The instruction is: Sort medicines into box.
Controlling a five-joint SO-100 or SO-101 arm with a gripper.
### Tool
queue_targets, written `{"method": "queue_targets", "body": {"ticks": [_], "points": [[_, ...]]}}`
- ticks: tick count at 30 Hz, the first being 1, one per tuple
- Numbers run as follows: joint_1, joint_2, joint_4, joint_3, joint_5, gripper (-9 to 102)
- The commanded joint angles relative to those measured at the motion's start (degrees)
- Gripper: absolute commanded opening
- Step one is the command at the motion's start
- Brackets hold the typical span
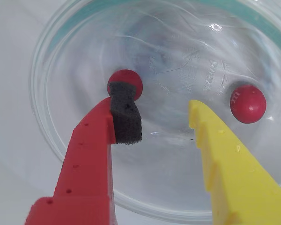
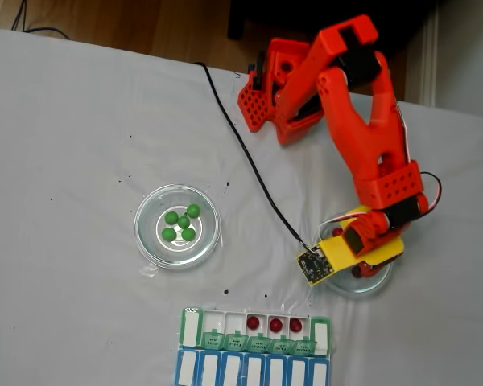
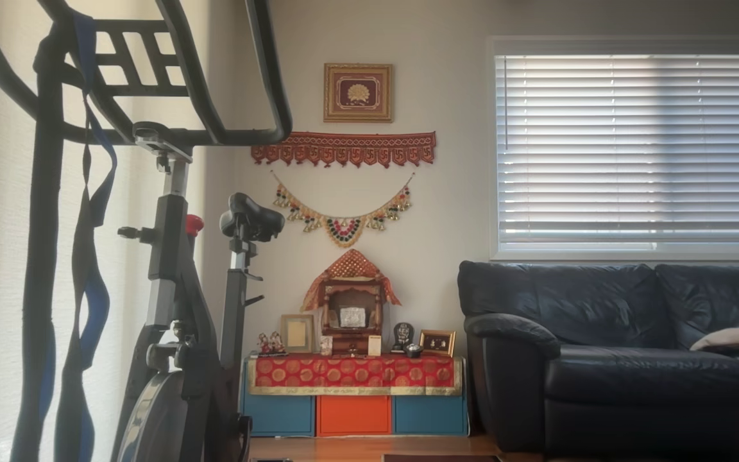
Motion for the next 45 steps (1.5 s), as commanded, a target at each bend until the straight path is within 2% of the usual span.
{"method": "queue_targets", "body": {"ticks": [1,16,27,45], "points": [[-0.88,5.01,-1.14,-0.88,-0.53,21],[-0.18,10.02,-3.6,1.67,-1.67,21],[-0.53,6.5,-9.4,4.57,-3.43,20],[-0.26,1.76,-12.57,5.19,-5.89,19]]}}
